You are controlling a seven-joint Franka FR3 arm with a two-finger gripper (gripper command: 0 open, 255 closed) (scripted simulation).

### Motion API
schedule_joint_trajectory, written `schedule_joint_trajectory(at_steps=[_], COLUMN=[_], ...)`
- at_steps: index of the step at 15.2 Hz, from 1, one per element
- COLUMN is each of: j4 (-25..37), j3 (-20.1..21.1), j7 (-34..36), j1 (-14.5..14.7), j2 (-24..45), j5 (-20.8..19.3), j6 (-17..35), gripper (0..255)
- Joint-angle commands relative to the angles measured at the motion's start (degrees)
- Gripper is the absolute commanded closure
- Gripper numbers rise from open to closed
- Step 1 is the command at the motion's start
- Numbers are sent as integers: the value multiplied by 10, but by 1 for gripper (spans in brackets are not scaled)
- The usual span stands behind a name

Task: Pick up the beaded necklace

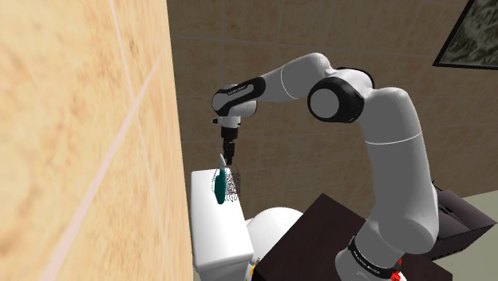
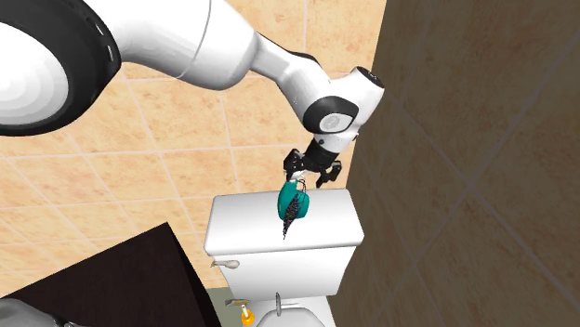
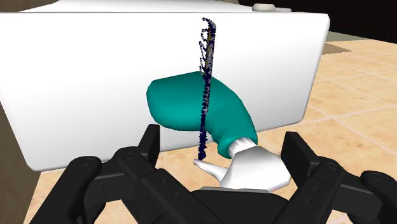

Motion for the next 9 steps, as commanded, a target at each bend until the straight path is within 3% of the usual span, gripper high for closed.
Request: schedule_joint_trajectory(at_steps=[1, 7, 8, 9], j4=[4, 0, 0, 0], j3=[2, 4, 4, 4], j7=[-5, -12, -12, -12], j1=[-1, -2, -2, -1], j2=[12, 32, 33, 33], j5=[2, 7, 7, 7], j6=[7, 31, 31, 32], gripper=[0, 0, 255, 255])
